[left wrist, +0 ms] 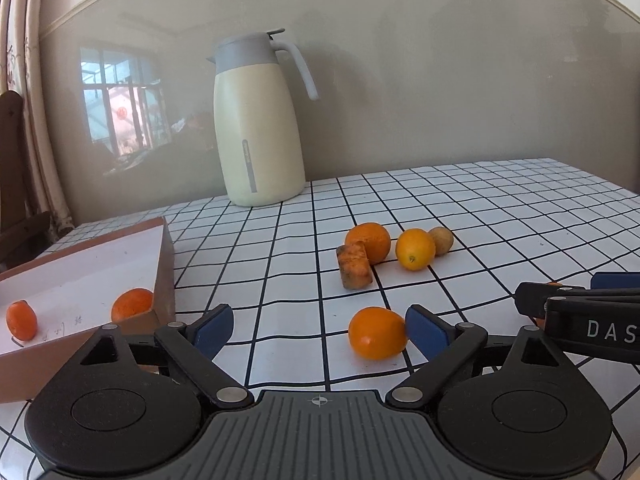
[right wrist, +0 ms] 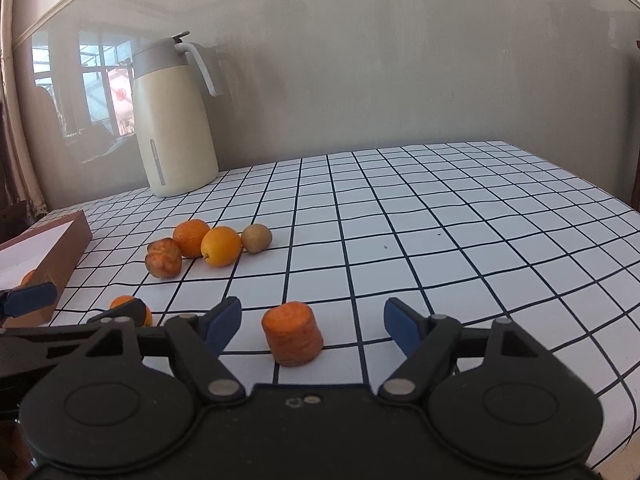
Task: Organize fruits
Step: 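Grasp an orange with the left tool while the right tool grasps a carrot chunk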
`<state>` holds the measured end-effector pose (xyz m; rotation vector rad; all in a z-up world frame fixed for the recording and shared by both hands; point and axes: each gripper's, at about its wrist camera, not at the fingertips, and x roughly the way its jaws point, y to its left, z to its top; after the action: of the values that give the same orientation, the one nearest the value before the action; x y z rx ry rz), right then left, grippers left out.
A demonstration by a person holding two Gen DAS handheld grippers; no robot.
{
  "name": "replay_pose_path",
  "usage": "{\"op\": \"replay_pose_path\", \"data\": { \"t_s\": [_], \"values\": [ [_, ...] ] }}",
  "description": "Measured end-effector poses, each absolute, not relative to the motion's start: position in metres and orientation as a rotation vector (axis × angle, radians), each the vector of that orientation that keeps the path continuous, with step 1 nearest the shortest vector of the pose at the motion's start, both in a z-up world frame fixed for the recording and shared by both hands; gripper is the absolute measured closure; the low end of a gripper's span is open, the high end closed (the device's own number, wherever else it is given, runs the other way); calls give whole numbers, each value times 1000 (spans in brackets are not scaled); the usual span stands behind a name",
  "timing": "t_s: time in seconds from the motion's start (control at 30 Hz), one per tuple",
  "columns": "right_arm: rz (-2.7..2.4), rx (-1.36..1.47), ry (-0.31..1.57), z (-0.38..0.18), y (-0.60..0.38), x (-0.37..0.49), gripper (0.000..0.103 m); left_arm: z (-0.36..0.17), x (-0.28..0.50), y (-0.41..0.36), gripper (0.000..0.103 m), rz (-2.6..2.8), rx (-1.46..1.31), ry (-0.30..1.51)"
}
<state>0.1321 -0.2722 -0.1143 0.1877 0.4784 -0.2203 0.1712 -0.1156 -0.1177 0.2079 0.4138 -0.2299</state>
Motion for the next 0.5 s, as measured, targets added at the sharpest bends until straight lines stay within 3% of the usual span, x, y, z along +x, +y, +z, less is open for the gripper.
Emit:
{"op": "replay_pose_path", "data": {
  "t_s": [0.07, 0.17, 0.5],
  "values": [
    [-220, 203, 488, -115, -273, 133, 38, -119, 172, -119, 16, -244, 197, 419],
    [-216, 202, 501, -116, -273, 135, 53, -123, 172, -126, 25, -273, 197, 431],
    [-217, 197, 506, -116, -272, 138, 57, -129, 172, -138, 49, -297, 182, 453]
  ]
}}
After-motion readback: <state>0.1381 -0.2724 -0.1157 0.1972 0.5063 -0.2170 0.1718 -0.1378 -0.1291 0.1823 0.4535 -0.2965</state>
